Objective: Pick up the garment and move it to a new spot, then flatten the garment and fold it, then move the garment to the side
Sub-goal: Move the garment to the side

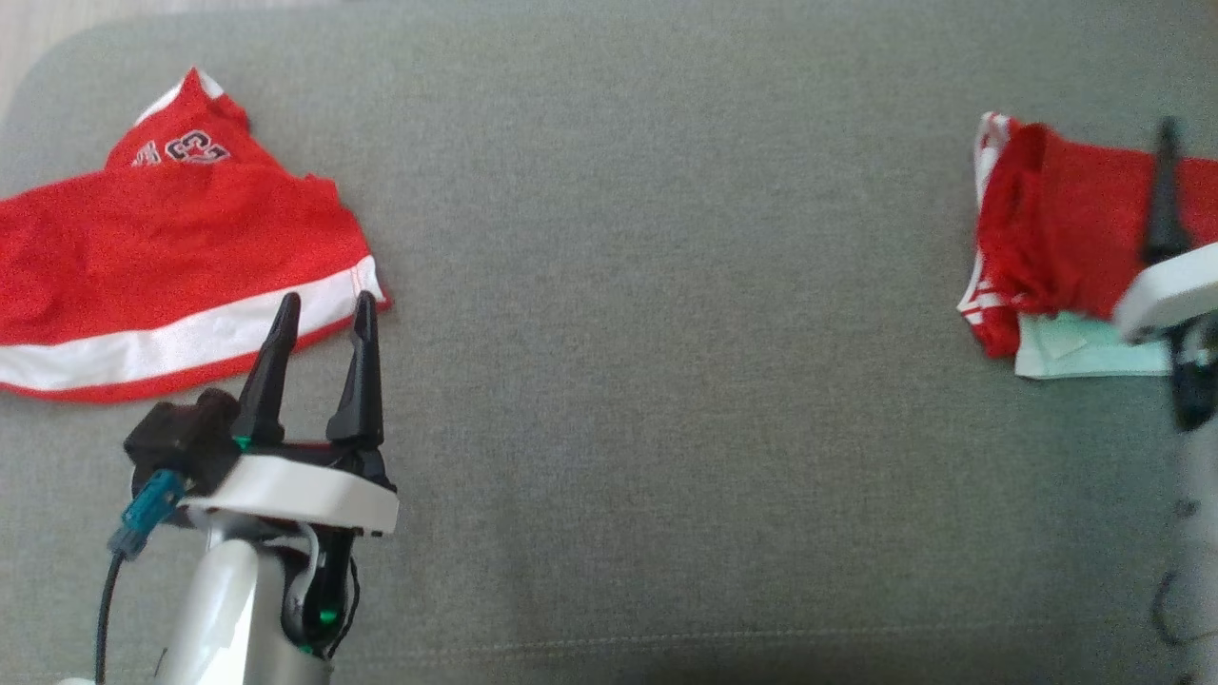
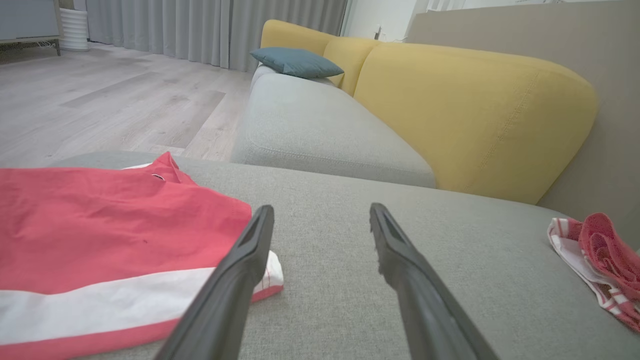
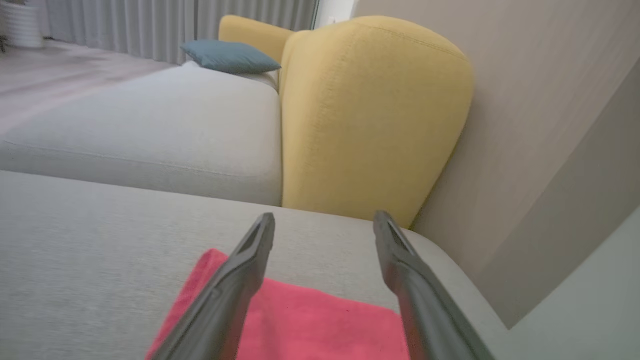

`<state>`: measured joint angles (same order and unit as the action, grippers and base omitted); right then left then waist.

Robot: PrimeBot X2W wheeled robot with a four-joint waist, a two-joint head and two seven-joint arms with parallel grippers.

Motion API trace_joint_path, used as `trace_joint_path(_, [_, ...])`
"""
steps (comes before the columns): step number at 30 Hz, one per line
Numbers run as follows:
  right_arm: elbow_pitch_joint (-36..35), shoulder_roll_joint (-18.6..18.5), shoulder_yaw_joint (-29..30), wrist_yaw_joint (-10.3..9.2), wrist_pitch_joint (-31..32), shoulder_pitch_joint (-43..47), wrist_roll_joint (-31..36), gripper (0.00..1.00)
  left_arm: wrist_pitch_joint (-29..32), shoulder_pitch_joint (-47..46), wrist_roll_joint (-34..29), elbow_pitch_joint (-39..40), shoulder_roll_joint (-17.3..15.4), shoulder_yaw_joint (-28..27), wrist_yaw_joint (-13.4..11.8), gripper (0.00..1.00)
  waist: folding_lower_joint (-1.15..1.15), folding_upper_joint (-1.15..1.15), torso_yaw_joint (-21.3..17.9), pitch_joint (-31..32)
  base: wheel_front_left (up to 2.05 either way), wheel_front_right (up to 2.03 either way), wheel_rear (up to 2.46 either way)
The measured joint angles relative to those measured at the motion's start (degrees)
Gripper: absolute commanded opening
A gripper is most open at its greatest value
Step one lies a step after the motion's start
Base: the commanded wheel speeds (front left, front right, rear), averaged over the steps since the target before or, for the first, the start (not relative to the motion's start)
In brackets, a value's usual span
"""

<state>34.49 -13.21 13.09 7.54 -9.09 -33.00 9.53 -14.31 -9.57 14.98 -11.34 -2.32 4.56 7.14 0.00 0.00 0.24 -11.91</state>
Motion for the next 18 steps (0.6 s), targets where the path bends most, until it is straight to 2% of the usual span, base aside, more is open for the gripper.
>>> trace_joint_path(8, [-3.2,7.3,-6.5,0.00,-2.5,6.8,-5.4,1.00,0.0,2.9,0.9,0.2,0.0,-1.3,-0.4,1.00,0.00,0.00,-0.6,5.8,0.00,0.00,0.00])
trace_joint_path(13, [-4.8,9.5,-9.6,0.00,-3.6,11.8,-8.7,1.00,0.0,5.0,0.9,0.7,0.0,-1.4,-0.7,1.00,0.00,0.00,-1.0,8.9,0.00,0.00,0.00])
trace_joint_path(18, [-6.9,9.8,-14.4,0.00,-4.1,18.7,-12.1,1.00,0.0,7.2,0.9,1.5,0.0,-1.4,-1.1,1.00,0.00,0.00,-1.2,12.3,0.00,0.00,0.00])
